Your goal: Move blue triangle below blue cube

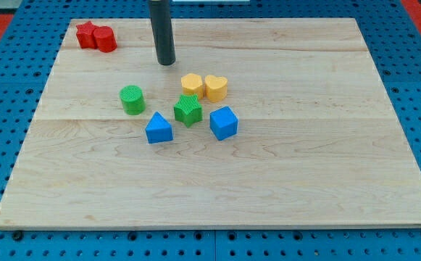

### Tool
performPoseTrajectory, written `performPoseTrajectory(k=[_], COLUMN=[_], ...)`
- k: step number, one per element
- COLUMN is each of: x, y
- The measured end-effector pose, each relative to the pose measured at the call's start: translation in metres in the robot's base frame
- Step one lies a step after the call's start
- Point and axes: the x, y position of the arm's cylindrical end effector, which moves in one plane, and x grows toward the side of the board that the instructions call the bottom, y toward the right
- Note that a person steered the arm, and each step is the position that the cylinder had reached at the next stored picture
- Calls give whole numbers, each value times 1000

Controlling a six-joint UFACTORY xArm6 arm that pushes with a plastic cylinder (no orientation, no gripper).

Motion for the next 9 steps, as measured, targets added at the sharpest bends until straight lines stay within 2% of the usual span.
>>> performPoseTrajectory(k=[2,3,5,6,8,9], x=[56,64,19,-17,14,-4], y=[87,87,48,-8,-131,-197])
